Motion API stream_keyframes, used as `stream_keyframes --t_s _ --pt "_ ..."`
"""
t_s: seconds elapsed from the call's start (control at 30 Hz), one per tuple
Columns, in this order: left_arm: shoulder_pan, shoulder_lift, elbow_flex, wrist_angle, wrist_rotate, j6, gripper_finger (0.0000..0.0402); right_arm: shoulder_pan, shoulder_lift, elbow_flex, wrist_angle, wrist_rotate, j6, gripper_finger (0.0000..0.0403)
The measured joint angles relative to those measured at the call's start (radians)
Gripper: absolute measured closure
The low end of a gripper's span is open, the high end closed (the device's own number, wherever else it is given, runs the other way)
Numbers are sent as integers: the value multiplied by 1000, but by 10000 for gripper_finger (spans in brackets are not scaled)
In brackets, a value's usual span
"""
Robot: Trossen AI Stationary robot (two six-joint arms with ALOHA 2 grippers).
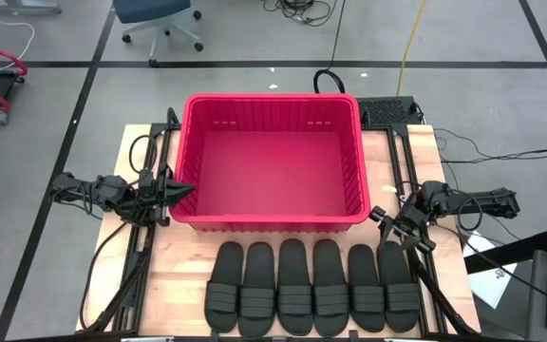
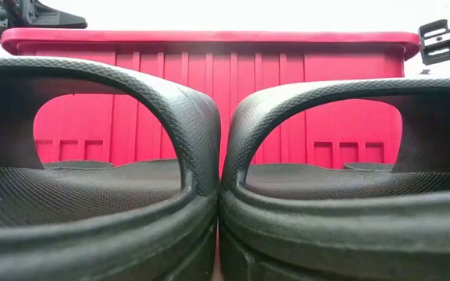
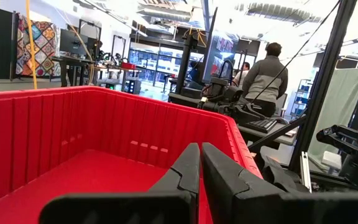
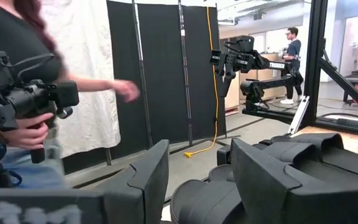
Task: Pick and place slides into bin
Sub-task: Put the black slide into the red bin
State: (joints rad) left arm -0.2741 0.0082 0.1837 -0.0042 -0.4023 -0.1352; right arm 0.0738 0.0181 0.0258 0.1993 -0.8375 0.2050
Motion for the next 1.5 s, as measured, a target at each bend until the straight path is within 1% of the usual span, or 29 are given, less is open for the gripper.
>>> stream_keyframes --t_s 0.23,0.4,0.77,0.9,1.0,1.1,1.17,1.4,1.5 --pt "0 0 0 0 0 0 382 0 0 0 9 0 -13 242" --pt "0 0 0 0 0 0 382 0 0 0 16 15 18 247" --pt "0 0 0 0 0 0 382 0 0 0 13 215 16 248" --pt "0 0 0 0 0 4 382 0 0 0 14 265 25 248" --pt "0 0 0 1 12 57 382 0 0 0 26 270 44 248" --pt "0 0 0 1 43 167 382 0 0 0 52 262 62 248" --pt "0 0 0 1 54 206 382 0 0 0 67 263 84 248" --pt "0 0 0 -23 61 215 382 0 0 0 75 257 108 248" --pt "0 0 0 -22 61 213 382 0 0 0 125 209 151 248"
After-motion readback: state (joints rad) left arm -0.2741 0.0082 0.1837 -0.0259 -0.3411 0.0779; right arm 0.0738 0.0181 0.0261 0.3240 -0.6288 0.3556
